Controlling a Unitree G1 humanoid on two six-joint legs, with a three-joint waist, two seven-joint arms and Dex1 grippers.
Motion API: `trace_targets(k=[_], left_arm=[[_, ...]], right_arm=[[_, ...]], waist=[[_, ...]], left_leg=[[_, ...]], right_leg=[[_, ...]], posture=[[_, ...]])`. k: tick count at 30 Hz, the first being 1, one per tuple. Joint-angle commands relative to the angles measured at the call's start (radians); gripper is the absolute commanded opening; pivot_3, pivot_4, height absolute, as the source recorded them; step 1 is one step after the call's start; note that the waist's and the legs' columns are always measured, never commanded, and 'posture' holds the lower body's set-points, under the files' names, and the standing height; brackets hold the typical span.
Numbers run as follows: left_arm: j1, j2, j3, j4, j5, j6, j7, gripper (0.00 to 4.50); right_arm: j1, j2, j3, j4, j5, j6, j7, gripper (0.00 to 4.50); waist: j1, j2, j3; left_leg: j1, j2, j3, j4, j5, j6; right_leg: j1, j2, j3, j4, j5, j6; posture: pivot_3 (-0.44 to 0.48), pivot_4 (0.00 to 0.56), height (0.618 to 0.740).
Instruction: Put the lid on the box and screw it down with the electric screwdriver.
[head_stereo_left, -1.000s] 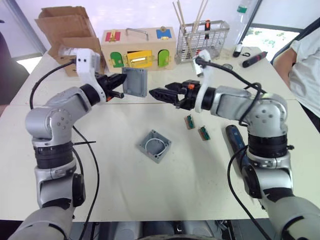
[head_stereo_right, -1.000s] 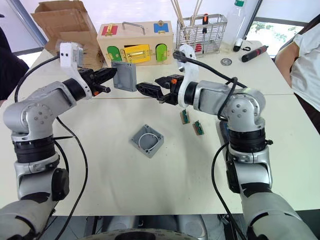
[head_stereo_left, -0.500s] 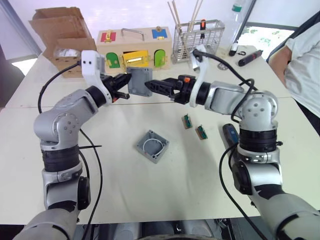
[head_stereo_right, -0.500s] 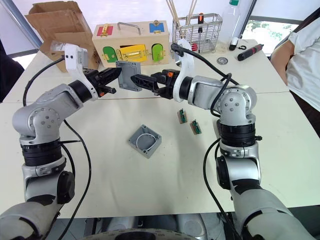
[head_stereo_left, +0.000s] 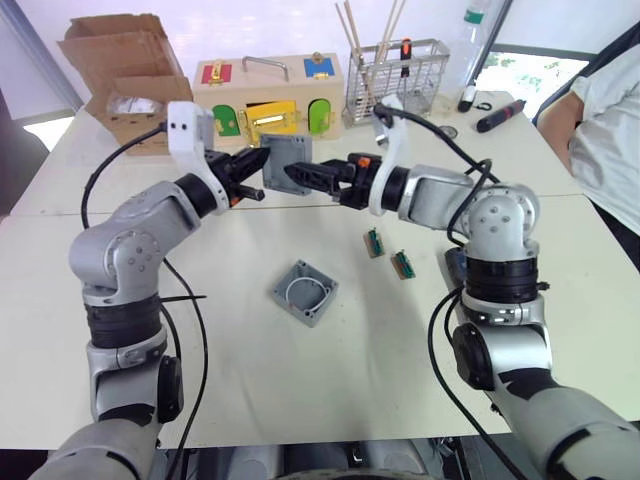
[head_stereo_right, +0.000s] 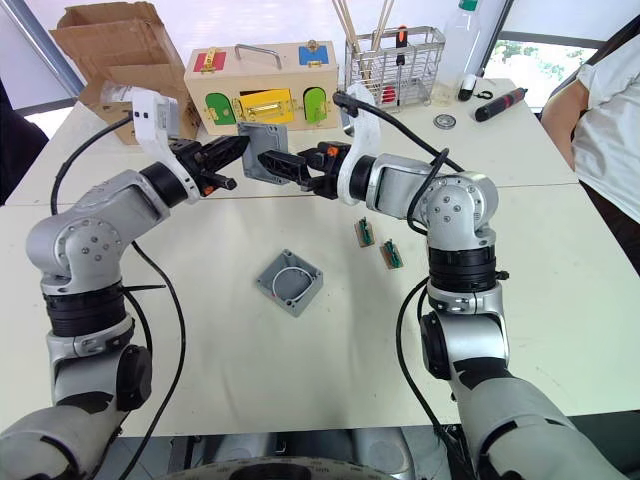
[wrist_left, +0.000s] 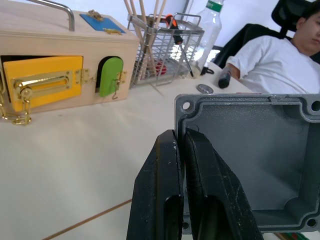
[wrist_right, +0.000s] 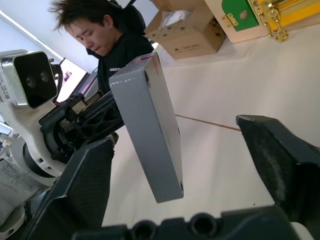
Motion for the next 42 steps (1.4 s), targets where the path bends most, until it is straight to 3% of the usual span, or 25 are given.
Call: trace_targets(k=[1, 3, 8, 11, 12, 14, 17, 19, 23, 25, 27, 31, 36, 42], left_arm=[[-0.006, 0.011, 0.017, -0.03, -0.018, -0.011, 0.003, 0.0], [-0.008, 0.013, 0.017, -0.027, -0.018, -0.011, 0.002, 0.0], [-0.006, 0.018, 0.01, -0.022, -0.016, -0.012, -0.006, 0.0], [-0.004, 0.029, 0.014, -0.017, -0.032, 0.001, -0.024, 0.0], [-0.005, 0.037, 0.017, -0.012, -0.043, 0.014, -0.035, 0.68], [-0.004, 0.053, 0.023, -0.003, -0.059, 0.021, -0.055, 1.45], [-0.007, 0.076, 0.055, 0.022, -0.092, 0.045, -0.068, 3.03], [0.002, 0.145, 0.086, 0.055, -0.172, 0.134, -0.147, 4.01], [0.003, 0.29, 0.132, 0.142, -0.246, 0.194, -0.286, 4.01], [0.006, 0.391, 0.132, 0.207, -0.269, 0.226, -0.4, 4.01], [0.028, 0.494, 0.028, 0.249, -0.188, 0.162, -0.521, 4.01], [-0.007, 0.57, -0.145, 0.329, -0.052, 0.015, -0.685, 4.01], [-0.067, 0.621, -0.309, 0.38, 0.058, -0.106, -0.916, 4.01], [-0.129, 0.597, -0.38, 0.406, 0.085, -0.11, -1.052, 4.01]], right_arm=[[-0.022, 0.013, -0.028, -0.032, -0.002, -0.017, 0.011, 2.93], [-0.021, 0.015, -0.03, -0.04, -0.002, -0.015, 0.015, 2.37], [-0.02, 0.027, -0.042, -0.051, 0.002, -0.006, 0.011, 0.18], [-0.018, 0.03, -0.039, -0.064, -0.003, -0.01, 0.015, 0.16], [-0.017, 0.034, -0.042, -0.068, -0.002, -0.013, 0.014, 0.16], [-0.005, 0.04, -0.047, -0.092, -0.009, -0.041, 0.012, 0.16], [0.036, 0.032, -0.039, -0.157, -0.048, -0.104, 0.017, 0.16], [0.087, 0.016, -0.023, -0.235, -0.094, -0.165, 0.019, 0.16], [0.185, -0.025, -0.004, -0.38, -0.201, -0.301, 0.027, 0.16], [0.295, -0.159, 0.103, -0.499, -0.39, -0.435, 0.079, 0.16], [0.391, -0.351, 0.275, -0.584, -0.655, -0.612, 0.138, 0.16], [0.491, -0.536, 0.462, -0.623, -1.046, -0.916, 0.164, 0.16], [0.613, -0.583, 0.547, -0.615, -1.451, -1.109, 0.085, 0.16], [0.756, -0.496, 0.611, -0.586, -1.732, -1.3, -0.029, 0.16]], waist=[[0.0, 0.0, 0.0], [0.0, 0.0, 0.0], [0.0, 0.0, 0.0], [0.0, 0.0, 0.0], [0.0, 0.0, 0.0], [0.0, 0.0, 0.0], [0.0, 0.0, 0.0], [-0.001, 0.0, 0.0], [-0.005, 0.0, 0.0], [0.0, 0.0, 0.0], [0.001, 0.0, 0.0], [0.003, 0.0, 0.0], [0.003, -0.001, 0.001], [0.002, -0.001, 0.001]], left_leg=[[0.0, 0.0, 0.0, 0.0, 0.0, 0.0], [0.0, 0.0, 0.0, 0.0, 0.0, 0.0], [0.0, 0.0, 0.0, 0.0, 0.0, 0.0], [0.0, 0.0, 0.0, 0.0, 0.0, 0.0], [0.0, 0.0, 0.0, 0.0, 0.0, 0.0], [0.0, 0.0, 0.0, 0.0, 0.0, 0.0], [0.0, 0.0, 0.0, 0.0, 0.0, 0.0], [0.0, 0.0, 0.0, 0.0, 0.0, 0.0], [-0.001, 0.0, 0.0, -0.003, 0.0, 0.0], [-0.001, 0.0, 0.0, -0.003, 0.0, 0.0], [-0.001, 0.0, 0.0, -0.003, 0.0, 0.0], [0.0, -0.004, 0.0, -0.002, 0.001, -0.001], [0.0, -0.003, 0.0, -0.001, 0.001, -0.002], [-0.001, -0.003, 0.0, -0.002, 0.001, -0.001]], right_leg=[[0.0, 0.0, 0.0, 0.0, 0.0, 0.0], [0.0, 0.0, 0.0, 0.0, 0.0, 0.0], [0.0, 0.0, 0.0, 0.0, 0.0, 0.0], [0.0, 0.0, 0.0, 0.0, 0.0, 0.0], [0.0, 0.0, 0.0, 0.0, 0.0, 0.0], [0.0, 0.0, 0.0, 0.0, 0.0, 0.0], [0.0, 0.0, 0.0, 0.0, 0.0, 0.0], [0.0, 0.0, 0.0, 0.0, 0.0, 0.0], [-0.002, 0.0, 0.0, 0.0, 0.0, 0.0], [-0.003, 0.0, 0.0, 0.0, 0.0, 0.0], [-0.003, 0.0, -0.001, -0.001, 0.0, 0.0], [-0.002, -0.001, -0.001, -0.001, -0.002, 0.003], [-0.001, -0.001, -0.001, -0.001, -0.002, 0.003], [-0.001, 0.0, -0.001, -0.001, -0.002, 0.003]], posture=[[0.0, 0.15, 0.74], [0.0, 0.15, 0.74], [0.0, 0.15, 0.74], [0.0, 0.15, 0.74], [0.0, 0.15, 0.74], [0.0, 0.15, 0.74], [0.0, 0.15, 0.74], [0.0, 0.15, 0.74], [0.0, 0.15, 0.74], [0.0, 0.15, 0.74], [0.0, 0.15, 0.74], [0.0, 0.15, 0.74], [0.0, 0.15, 0.74], [0.0, 0.15, 0.74]])
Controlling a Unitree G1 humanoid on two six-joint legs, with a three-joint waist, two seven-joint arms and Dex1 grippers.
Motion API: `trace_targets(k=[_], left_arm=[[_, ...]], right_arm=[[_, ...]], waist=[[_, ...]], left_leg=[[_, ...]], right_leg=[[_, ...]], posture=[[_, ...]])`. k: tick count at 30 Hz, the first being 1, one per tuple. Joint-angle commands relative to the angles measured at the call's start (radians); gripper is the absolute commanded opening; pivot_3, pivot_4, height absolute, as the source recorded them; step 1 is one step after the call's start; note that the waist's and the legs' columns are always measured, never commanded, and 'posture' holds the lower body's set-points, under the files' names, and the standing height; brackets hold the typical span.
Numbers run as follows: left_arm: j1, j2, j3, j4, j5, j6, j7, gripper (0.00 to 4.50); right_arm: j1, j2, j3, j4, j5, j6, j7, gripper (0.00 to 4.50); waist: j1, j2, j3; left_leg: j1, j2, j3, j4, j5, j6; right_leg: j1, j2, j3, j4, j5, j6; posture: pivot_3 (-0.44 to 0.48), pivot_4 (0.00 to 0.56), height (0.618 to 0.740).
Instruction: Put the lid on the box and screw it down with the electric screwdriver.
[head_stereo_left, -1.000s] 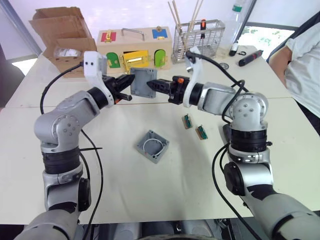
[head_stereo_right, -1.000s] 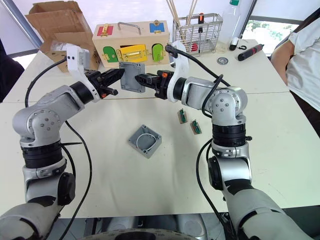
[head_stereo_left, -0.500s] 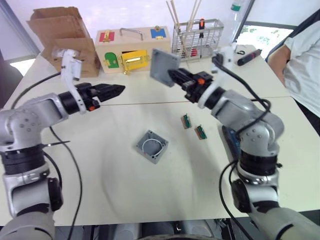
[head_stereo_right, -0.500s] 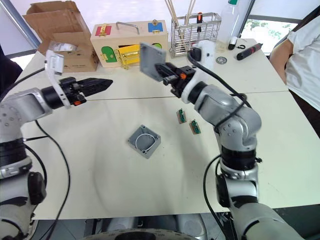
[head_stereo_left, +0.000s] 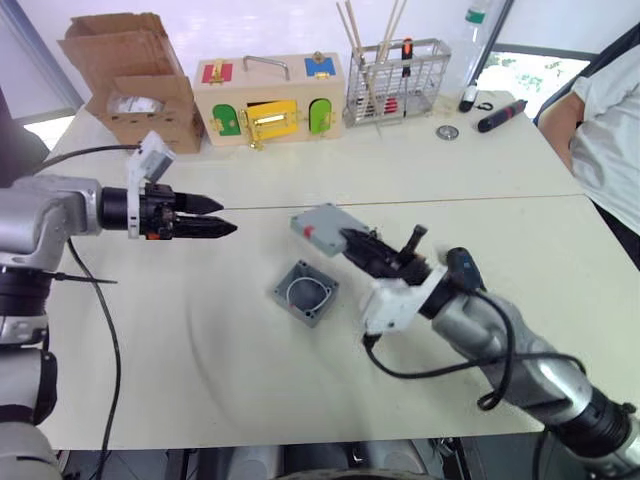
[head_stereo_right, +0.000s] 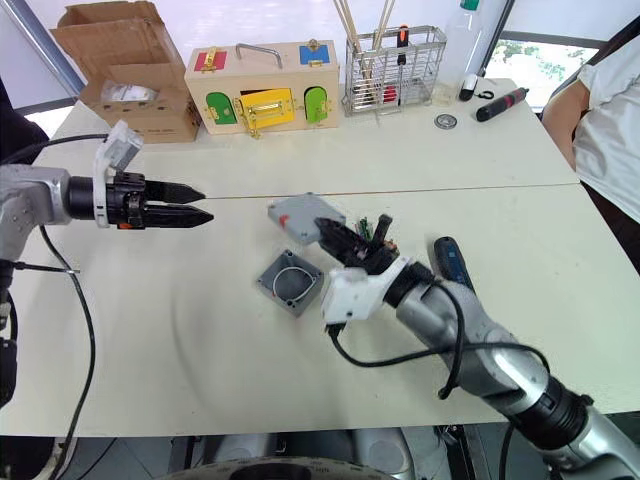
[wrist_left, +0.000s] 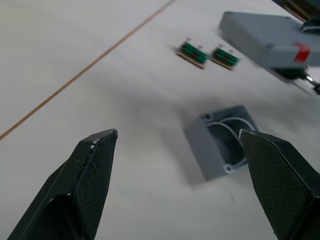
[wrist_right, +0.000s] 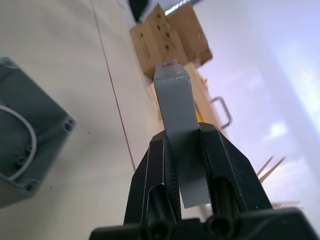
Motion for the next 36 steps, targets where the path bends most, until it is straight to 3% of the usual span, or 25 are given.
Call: trace_targets(k=[1, 9, 16, 36], left_arm=[[-0.029, -0.013, -0.017, 0.007, 0.017, -0.006, -0.057, 4.01], [-0.045, -0.073, -0.044, -0.002, 0.038, 0.013, -0.086, 4.01], [-0.03, -0.092, -0.041, -0.017, 0.04, 0.018, -0.083, 4.01], [0.031, -0.143, -0.01, -0.127, -0.005, 0.065, -0.024, 4.01]], right_arm=[[0.046, 0.044, 0.015, 0.012, -0.137, -0.131, -0.089, 0.16], [0.074, 0.122, 0.022, 0.134, -0.255, -0.269, -0.112, 0.16], [0.054, 0.125, -0.004, 0.262, -0.288, -0.369, -0.135, 0.16], [0.031, 0.148, -0.035, 0.379, -0.348, -0.464, -0.162, 0.16]], waist=[[0.0, 0.0, 0.0], [0.0, 0.0, 0.0], [0.0, 0.0, 0.0], [0.0, 0.0, 0.0]], left_leg=[[0.0, 0.0, 0.0, 0.0, 0.0, 0.0], [0.0, 0.0, 0.0, 0.002, 0.0, 0.0], [0.0, 0.0, 0.0, 0.002, 0.0, 0.0], [0.002, 0.0, 0.0, 0.003, 0.0, 0.0]], right_leg=[[0.0, 0.0, 0.0, 0.0, 0.0, 0.0], [0.001, 0.0, 0.0, 0.001, 0.0, 0.0], [0.001, 0.0, 0.0, 0.001, 0.0, 0.0], [0.003, 0.0, 0.001, 0.002, 0.0, 0.0]], posture=[[0.0, 0.15, 0.74], [0.0, 0.15, 0.74], [0.0, 0.15, 0.74], [0.0, 0.15, 0.74]])
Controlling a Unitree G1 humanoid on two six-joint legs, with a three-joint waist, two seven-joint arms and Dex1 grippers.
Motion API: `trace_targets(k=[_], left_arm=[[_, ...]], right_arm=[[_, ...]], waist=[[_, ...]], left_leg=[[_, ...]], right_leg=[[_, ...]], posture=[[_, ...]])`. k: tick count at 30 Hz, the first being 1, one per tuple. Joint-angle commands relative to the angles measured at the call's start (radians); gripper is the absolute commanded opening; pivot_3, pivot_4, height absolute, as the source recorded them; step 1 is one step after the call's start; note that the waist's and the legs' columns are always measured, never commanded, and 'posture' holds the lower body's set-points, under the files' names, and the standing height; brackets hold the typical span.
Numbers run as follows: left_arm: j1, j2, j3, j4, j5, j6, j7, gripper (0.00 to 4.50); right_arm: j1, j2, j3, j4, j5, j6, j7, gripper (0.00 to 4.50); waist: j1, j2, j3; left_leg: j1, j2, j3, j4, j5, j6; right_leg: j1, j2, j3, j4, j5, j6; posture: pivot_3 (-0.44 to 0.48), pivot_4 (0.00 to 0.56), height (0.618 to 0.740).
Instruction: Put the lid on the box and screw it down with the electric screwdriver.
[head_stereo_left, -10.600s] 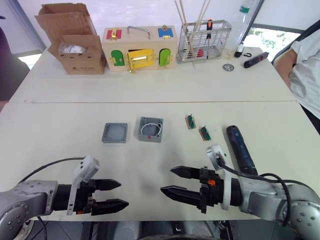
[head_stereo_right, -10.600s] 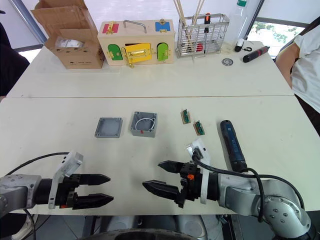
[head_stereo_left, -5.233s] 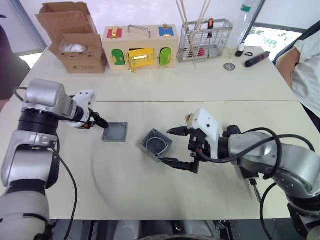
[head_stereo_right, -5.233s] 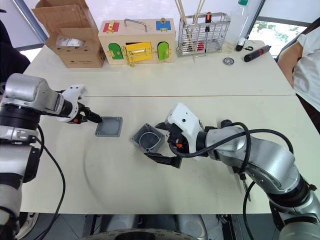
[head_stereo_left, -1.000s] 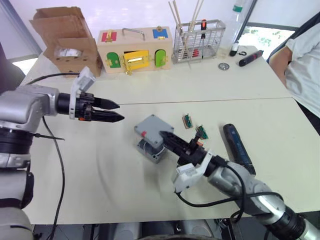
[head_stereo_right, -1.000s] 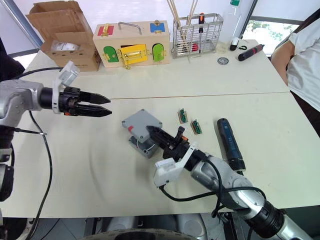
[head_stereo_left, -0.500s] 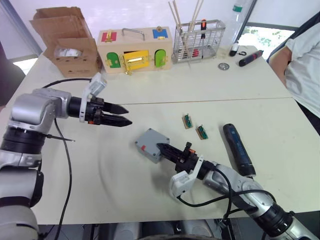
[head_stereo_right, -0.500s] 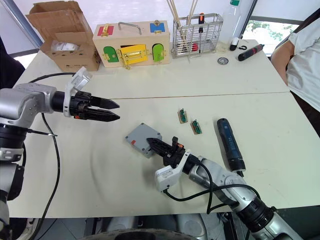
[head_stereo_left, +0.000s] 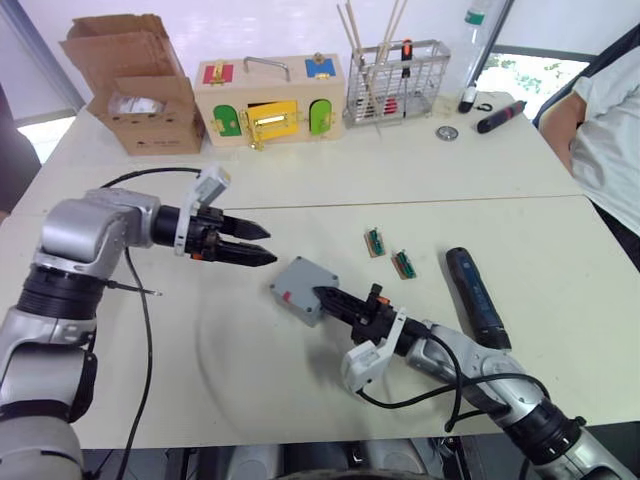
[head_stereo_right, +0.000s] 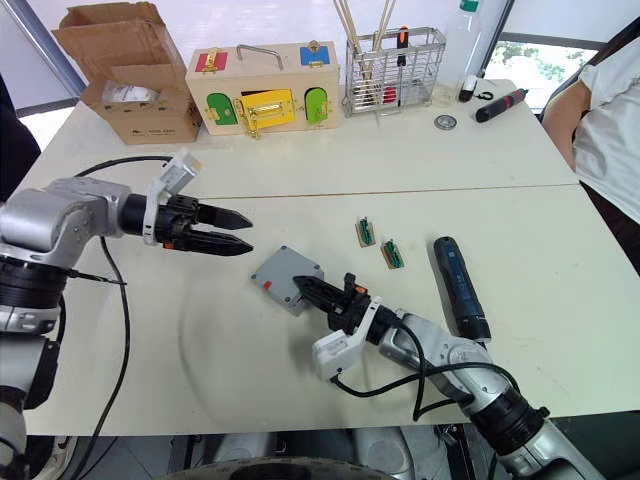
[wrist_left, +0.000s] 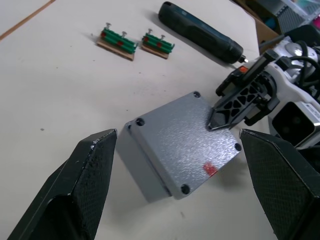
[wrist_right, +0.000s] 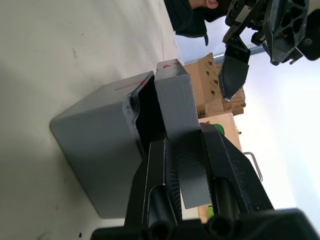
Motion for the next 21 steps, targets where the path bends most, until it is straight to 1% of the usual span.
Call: trace_targets(k=[1, 11, 16, 21], left_arm=[[-0.004, 0.002, 0.043, -0.036, -0.022, 0.015, 0.009, 4.01], [0.006, -0.012, 0.047, -0.059, -0.035, 0.029, 0.032, 4.01], [0.014, -0.034, 0.041, -0.076, -0.037, 0.034, 0.053, 4.01], [0.053, -0.087, -0.015, -0.115, 0.0, -0.016, 0.078, 4.01]], right_arm=[[-0.011, 0.005, -0.021, 0.007, -0.009, -0.007, -0.01, 0.16], [-0.002, 0.009, -0.028, 0.023, -0.016, -0.01, -0.011, 0.16], [0.001, 0.008, -0.028, 0.03, -0.019, -0.011, -0.014, 0.16], [0.006, 0.013, -0.022, 0.034, -0.021, -0.008, -0.015, 0.16]], waist=[[0.0, 0.0, 0.0], [0.001, 0.0, 0.0], [0.001, 0.0, 0.0], [0.003, 0.0, 0.0]], left_leg=[[0.0, 0.0, 0.0, 0.0, 0.0, 0.0], [0.001, 0.0, 0.0, 0.0, 0.0, 0.0], [0.001, 0.0, 0.0, 0.0, 0.0, 0.0], [0.002, 0.0, 0.0, 0.0, 0.0, 0.0]], right_leg=[[0.0, 0.0, 0.0, 0.0, 0.0, 0.0], [0.002, 0.0, 0.0, 0.0, 0.0, 0.0], [0.002, 0.0, 0.0, 0.0, 0.0, 0.0], [0.003, 0.0, 0.0, 0.0, 0.0, 0.0]], posture=[[0.0, 0.15, 0.74], [0.0, 0.15, 0.74], [0.0, 0.15, 0.74], [0.0, 0.15, 0.74]])
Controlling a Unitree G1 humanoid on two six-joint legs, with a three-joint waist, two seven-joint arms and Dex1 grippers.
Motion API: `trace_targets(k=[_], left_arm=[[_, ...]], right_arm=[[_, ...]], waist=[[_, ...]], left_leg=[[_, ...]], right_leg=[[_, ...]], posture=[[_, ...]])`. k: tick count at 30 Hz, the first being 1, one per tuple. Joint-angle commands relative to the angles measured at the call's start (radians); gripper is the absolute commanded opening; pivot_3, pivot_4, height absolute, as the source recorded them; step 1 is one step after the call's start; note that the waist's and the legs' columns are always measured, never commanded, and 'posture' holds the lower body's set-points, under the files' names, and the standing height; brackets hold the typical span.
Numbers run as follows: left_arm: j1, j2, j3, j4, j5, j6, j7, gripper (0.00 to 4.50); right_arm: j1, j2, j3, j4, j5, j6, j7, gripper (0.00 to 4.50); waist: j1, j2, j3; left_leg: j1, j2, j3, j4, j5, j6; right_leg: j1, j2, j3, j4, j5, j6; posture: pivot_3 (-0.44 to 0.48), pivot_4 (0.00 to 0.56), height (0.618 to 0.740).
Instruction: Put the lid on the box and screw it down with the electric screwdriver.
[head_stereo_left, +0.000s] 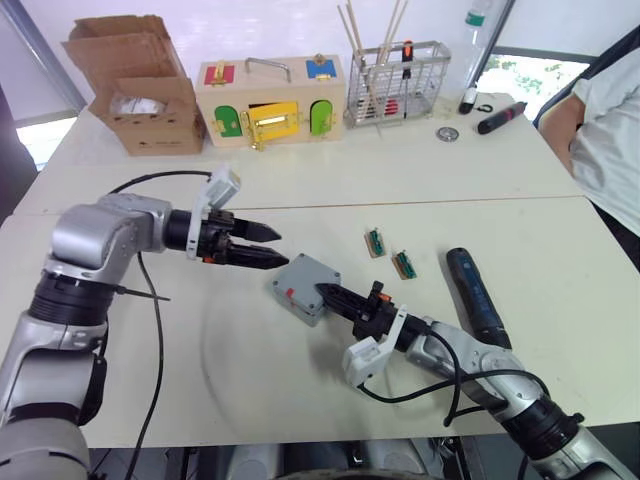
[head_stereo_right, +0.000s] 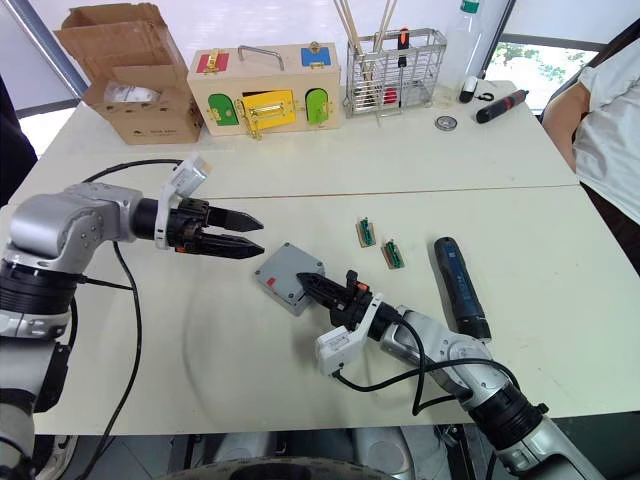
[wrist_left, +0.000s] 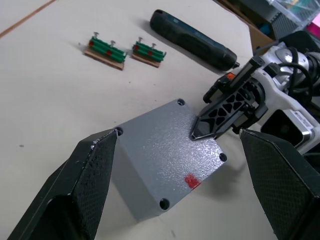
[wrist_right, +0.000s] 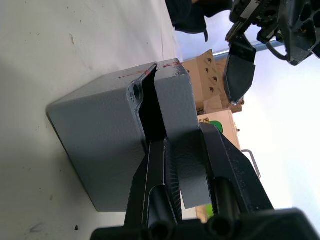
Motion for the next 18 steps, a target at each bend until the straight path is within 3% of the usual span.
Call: trace_targets(k=[1, 7, 10, 14, 18], left_arm=[[0.015, -0.028, -0.025, -0.039, 0.019, -0.035, 0.016, 4.01], [0.03, -0.077, -0.047, -0.007, 0.057, -0.101, 0.036, 4.01], [0.024, -0.087, -0.04, 0.001, 0.058, -0.106, 0.033, 3.19], [0.023, -0.089, -0.038, -0.001, 0.059, -0.108, 0.032, 1.25], [0.037, -0.09, -0.047, -0.009, 0.068, -0.119, 0.036, 1.25]], right_arm=[[0.009, 0.009, -0.004, 0.004, -0.005, 0.0, 0.002, 0.16], [0.014, 0.012, -0.005, 0.008, -0.007, 0.001, -0.001, 0.16], [0.017, 0.009, -0.009, 0.009, -0.007, 0.003, 0.0, 0.16], [0.019, 0.006, -0.01, 0.01, -0.005, 0.001, 0.002, 0.16], [0.021, 0.006, -0.009, 0.01, -0.003, 0.0, 0.006, 0.16]], waist=[[0.0, 0.0, 0.0], [-0.001, 0.0, 0.0], [-0.001, 0.0, 0.0], [0.0, 0.0, 0.0], [0.0, 0.0, 0.0]], left_leg=[[0.0, 0.0, 0.0, 0.0, 0.0, 0.0], [0.0, 0.0, 0.0, 0.0, 0.0, 0.0], [0.0, 0.0, 0.0, 0.0, 0.0, 0.0], [0.0, 0.0, 0.0, 0.0, 0.0, 0.0], [0.0, 0.0, 0.0, 0.0, 0.0, 0.0]], right_leg=[[0.0, 0.0, 0.0, 0.0, 0.0, 0.0], [0.0, 0.0, 0.0, 0.0, 0.0, 0.0], [0.0, 0.0, 0.0, 0.0, 0.0, 0.0], [0.0, 0.0, 0.0, 0.0, 0.0, 0.0], [0.0, 0.0, 0.0, 0.0, 0.0, 0.0]], posture=[[0.0, 0.15, 0.74], [0.0, 0.15, 0.74], [0.0, 0.15, 0.74], [0.0, 0.15, 0.74], [0.0, 0.15, 0.74]])
